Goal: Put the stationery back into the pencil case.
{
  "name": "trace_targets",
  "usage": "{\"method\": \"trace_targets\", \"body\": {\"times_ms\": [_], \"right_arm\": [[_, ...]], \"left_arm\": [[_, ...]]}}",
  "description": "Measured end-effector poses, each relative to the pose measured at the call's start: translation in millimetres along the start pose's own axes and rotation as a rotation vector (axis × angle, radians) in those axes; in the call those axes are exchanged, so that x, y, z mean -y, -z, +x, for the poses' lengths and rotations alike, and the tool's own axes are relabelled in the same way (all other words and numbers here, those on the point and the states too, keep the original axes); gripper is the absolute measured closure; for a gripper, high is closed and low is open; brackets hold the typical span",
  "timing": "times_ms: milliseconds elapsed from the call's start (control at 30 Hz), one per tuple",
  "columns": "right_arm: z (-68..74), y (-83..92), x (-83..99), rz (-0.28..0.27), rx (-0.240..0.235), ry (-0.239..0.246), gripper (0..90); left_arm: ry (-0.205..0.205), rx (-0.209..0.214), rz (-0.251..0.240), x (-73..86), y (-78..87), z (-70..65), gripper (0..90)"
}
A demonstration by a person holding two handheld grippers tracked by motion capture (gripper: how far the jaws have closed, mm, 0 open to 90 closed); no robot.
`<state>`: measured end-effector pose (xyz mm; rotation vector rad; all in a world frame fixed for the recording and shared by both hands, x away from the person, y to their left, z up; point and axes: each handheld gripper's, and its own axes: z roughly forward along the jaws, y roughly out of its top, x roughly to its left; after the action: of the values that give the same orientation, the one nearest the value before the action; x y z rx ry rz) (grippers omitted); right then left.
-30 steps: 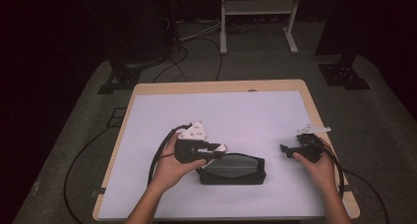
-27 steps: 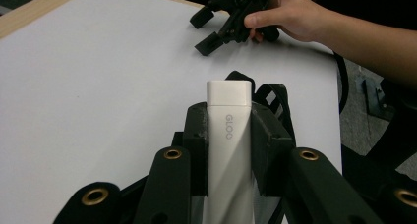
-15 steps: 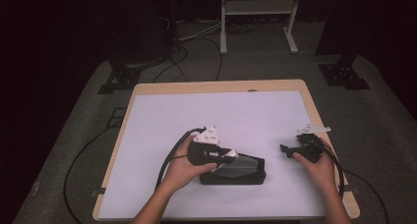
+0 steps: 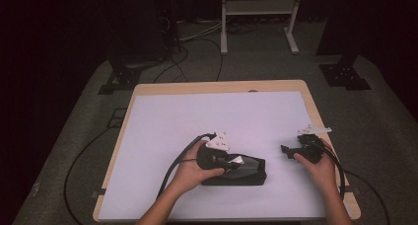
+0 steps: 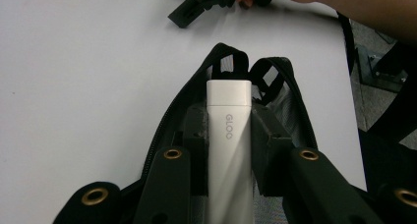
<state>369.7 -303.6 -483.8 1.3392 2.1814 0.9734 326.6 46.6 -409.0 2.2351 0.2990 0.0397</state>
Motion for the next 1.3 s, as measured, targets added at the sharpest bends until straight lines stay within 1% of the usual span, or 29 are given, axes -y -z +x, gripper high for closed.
{"method": "trace_targets", "body": {"times_ms": [67, 200, 333, 433, 500, 600, 633, 800, 867, 967, 1000, 1067, 1200, 1233, 1300], "right_arm": [[0.0, 0.0, 0.0, 0.000, 0.000, 0.000, 16.1], [-0.1, 0.0, 0.0, 0.000, 0.000, 0.001, 16.0], [0.0, 0.0, 0.0, 0.000, 0.000, 0.001, 16.0], [-0.1, 0.0, 0.0, 0.000, 0.000, 0.001, 16.0], [-0.1, 0.0, 0.0, 0.000, 0.000, 0.001, 16.0], [0.0, 0.0, 0.1, 0.000, 0.000, 0.001, 16.0], [0.0, 0.0, 0.1, 0.000, 0.000, 0.001, 16.0], [0.2, 0.1, 0.0, 0.001, 0.000, -0.002, 16.1], [0.1, 0.0, 0.0, 0.001, -0.001, -0.002, 16.0], [0.1, 0.1, 0.0, 0.001, -0.001, -0.001, 16.0], [0.1, 0.1, 0.0, 0.001, -0.001, -0.001, 16.1], [0.1, 0.1, 0.0, 0.001, -0.001, -0.002, 16.0], [0.2, 0.1, 0.1, 0.001, -0.001, -0.002, 16.0], [0.2, 0.1, 0.1, 0.001, -0.001, -0.002, 16.1], [0.2, 0.1, 0.1, 0.002, -0.001, -0.002, 16.0]], "left_arm": [[0.005, 0.001, 0.016, 1.4, -2.3, 0.5, 71.3], [0.019, 0.003, 0.022, 3.6, -5.1, 1.7, 71.2], [0.025, 0.006, 0.027, 4.2, -6.1, 1.7, 71.2], [0.038, 0.008, 0.022, 4.5, -5.5, 2.2, 69.9], [0.033, 0.006, 0.025, 4.3, -3.8, 2.6, 68.6], [0.040, 0.006, 0.009, 3.9, -0.5, 2.6, 67.4], [0.037, 0.006, 0.006, 3.6, 1.3, 2.8, 67.2], [0.054, 0.004, -0.023, 2.2, 12.3, 2.5, 65.5], [0.063, 0.013, -0.028, 2.4, 16.1, 3.1, 61.7], [0.067, -0.002, -0.035, 2.2, 23.3, 3.3, 57.4], [0.070, -0.014, -0.041, 1.7, 27.1, 3.4, 55.8], [0.079, -0.022, -0.045, 1.7, 31.7, 4.0, 51.8], [0.104, -0.059, -0.059, 3.7, 41.9, 6.8, 44.5], [0.106, -0.064, -0.060, 4.4, 43.5, 7.4, 41.5], [0.110, -0.088, -0.058, 6.6, 49.2, 8.5, 37.4]]}}
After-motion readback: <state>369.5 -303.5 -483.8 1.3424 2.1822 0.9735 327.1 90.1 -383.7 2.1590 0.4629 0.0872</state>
